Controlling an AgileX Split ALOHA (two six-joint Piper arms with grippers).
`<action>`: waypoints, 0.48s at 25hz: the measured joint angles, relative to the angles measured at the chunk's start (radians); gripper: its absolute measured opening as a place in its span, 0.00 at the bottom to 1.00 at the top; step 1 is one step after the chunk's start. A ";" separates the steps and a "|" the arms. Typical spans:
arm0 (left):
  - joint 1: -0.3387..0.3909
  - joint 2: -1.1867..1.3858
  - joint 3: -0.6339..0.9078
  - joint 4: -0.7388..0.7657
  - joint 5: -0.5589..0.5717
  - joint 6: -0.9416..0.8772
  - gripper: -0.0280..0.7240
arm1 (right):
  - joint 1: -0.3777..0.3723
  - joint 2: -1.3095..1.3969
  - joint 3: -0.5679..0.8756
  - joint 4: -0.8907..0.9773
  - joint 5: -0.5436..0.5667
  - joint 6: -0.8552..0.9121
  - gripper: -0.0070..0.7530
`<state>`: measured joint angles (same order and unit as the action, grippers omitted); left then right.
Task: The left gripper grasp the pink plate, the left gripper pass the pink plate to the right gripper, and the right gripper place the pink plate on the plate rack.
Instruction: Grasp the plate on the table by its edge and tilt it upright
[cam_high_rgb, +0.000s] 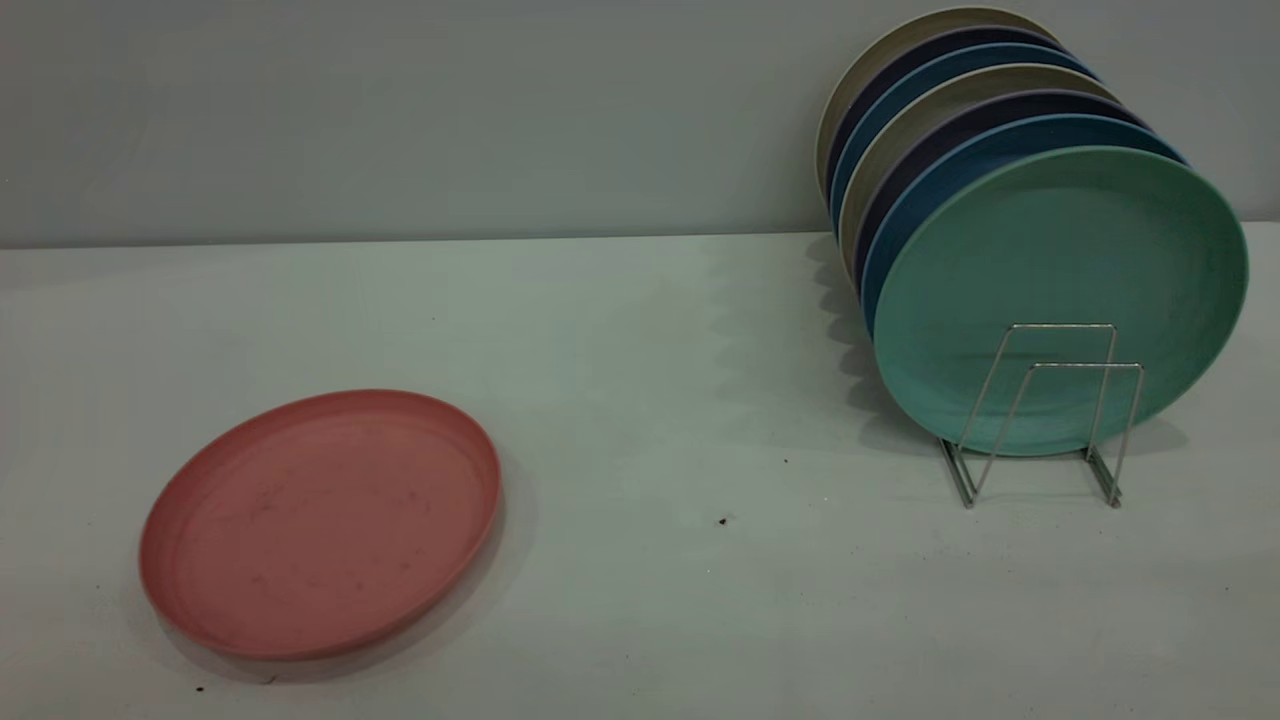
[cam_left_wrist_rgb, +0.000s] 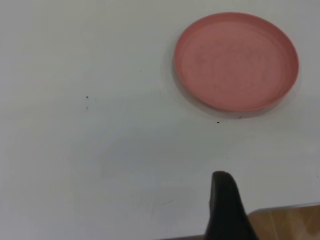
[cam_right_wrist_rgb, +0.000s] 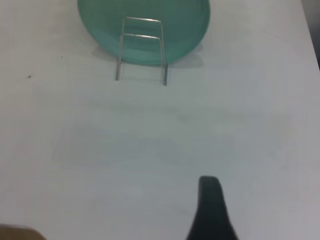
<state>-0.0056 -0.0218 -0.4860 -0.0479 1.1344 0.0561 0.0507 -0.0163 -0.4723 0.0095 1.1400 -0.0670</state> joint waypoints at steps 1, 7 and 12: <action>0.000 0.000 0.000 0.000 0.000 0.000 0.68 | 0.000 0.000 0.000 0.001 0.000 0.000 0.75; 0.000 0.000 -0.013 0.000 -0.068 0.002 0.68 | 0.000 0.023 -0.007 0.009 -0.010 -0.024 0.71; 0.000 0.134 -0.019 -0.001 -0.176 -0.066 0.68 | 0.000 0.151 -0.021 0.056 -0.212 -0.064 0.67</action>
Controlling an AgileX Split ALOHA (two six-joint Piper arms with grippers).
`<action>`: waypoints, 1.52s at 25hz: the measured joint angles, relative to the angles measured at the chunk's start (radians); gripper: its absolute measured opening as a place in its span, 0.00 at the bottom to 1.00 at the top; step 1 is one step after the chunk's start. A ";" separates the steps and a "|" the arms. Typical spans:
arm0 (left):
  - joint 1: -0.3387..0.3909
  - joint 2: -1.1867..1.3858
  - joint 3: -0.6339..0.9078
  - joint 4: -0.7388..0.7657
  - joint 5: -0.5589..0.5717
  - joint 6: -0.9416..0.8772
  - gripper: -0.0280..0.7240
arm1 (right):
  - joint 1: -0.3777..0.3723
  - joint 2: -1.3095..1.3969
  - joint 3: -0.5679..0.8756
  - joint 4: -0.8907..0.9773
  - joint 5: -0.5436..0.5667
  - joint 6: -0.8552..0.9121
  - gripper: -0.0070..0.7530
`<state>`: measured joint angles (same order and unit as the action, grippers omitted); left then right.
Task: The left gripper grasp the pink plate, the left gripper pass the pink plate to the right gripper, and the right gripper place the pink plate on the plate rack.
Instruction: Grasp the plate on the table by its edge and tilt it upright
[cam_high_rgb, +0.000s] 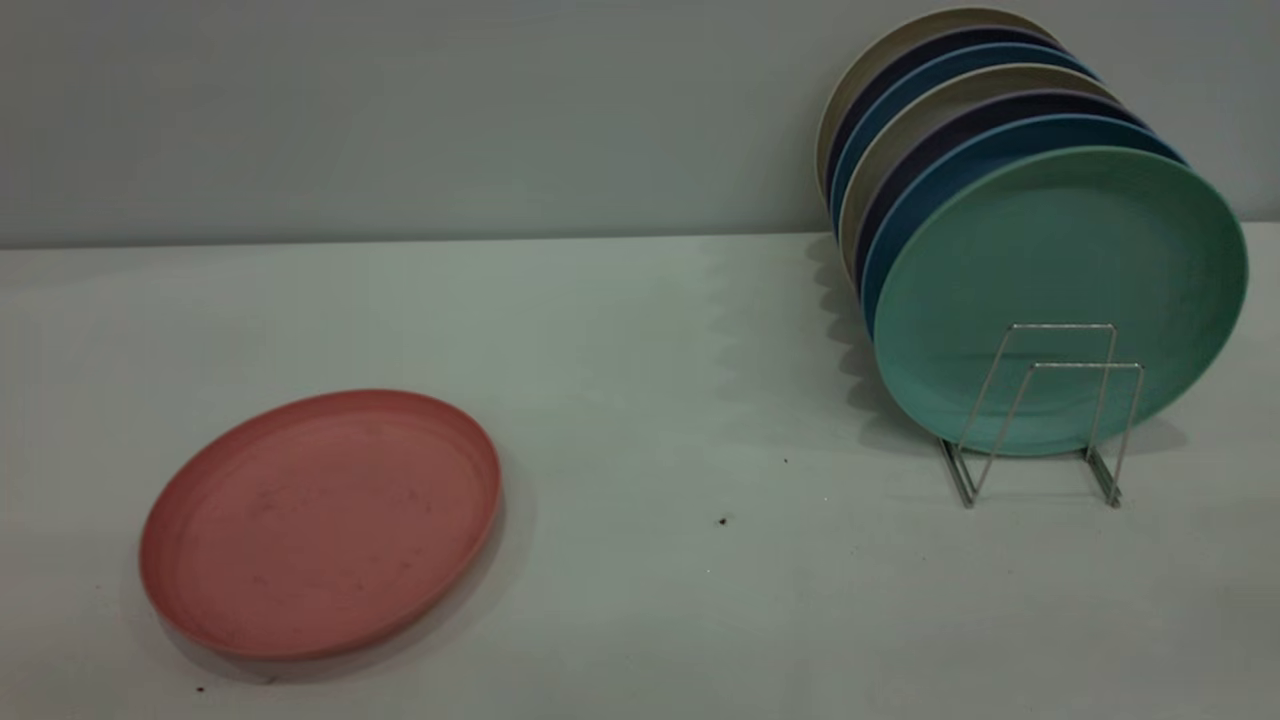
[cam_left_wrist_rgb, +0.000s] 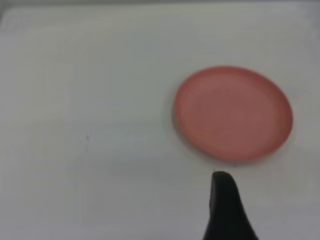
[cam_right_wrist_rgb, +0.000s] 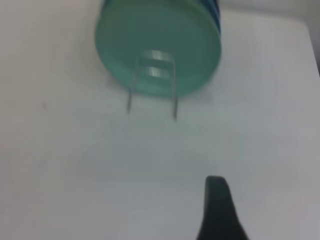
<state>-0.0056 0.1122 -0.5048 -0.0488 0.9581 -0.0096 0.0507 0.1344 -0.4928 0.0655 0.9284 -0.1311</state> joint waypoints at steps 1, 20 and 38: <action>0.000 0.062 0.000 -0.001 -0.011 -0.003 0.68 | 0.000 0.042 0.000 0.010 -0.038 -0.007 0.67; 0.025 1.139 -0.003 -0.758 -0.512 0.642 0.68 | 0.000 0.716 -0.001 0.650 -0.402 -0.664 0.67; 0.331 1.763 -0.051 -1.444 -0.500 1.291 0.68 | 0.000 0.970 -0.002 1.150 -0.539 -1.140 0.67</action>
<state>0.3253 1.8753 -0.5555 -1.4929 0.4582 1.2811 0.0507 1.1046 -0.4948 1.2150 0.3891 -1.2707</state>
